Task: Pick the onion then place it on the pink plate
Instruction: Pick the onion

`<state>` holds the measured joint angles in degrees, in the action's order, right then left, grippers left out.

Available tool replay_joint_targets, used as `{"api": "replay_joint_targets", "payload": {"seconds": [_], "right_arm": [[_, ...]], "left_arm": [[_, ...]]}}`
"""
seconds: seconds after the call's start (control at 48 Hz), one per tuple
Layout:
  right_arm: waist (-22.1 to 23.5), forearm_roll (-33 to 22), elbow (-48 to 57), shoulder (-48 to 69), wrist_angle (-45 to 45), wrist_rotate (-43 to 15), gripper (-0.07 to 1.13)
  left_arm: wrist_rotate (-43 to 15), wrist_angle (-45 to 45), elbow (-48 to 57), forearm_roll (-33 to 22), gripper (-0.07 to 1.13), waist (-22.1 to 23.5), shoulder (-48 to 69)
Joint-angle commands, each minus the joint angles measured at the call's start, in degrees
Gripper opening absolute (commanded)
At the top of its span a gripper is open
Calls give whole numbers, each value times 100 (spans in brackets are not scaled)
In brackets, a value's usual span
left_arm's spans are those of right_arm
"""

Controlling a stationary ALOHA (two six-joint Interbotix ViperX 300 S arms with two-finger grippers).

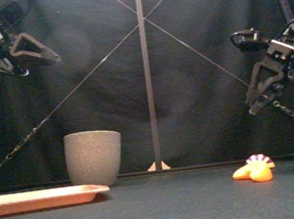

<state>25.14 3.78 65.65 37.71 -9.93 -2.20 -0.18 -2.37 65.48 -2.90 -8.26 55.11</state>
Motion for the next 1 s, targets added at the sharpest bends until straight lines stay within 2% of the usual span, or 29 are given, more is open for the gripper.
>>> {"api": "replay_joint_targets", "payload": {"seconds": [0.021,0.479,0.792,1.0], "right_arm": [[26,-246,-62,-325,18,-9,104],[44,-633,-448,-1793,202,0,104],[360,-923,-729,-2496,281,-9,104],[483,-914,-712,-2795,264,-9,104]], "left_arm": [[-9,18,-141,0,8,-26,-26],[-18,26,-18,9,8,-123,-18],[0,18,53,-9,8,-132,-18],[0,18,70,-9,8,-123,9]]}}
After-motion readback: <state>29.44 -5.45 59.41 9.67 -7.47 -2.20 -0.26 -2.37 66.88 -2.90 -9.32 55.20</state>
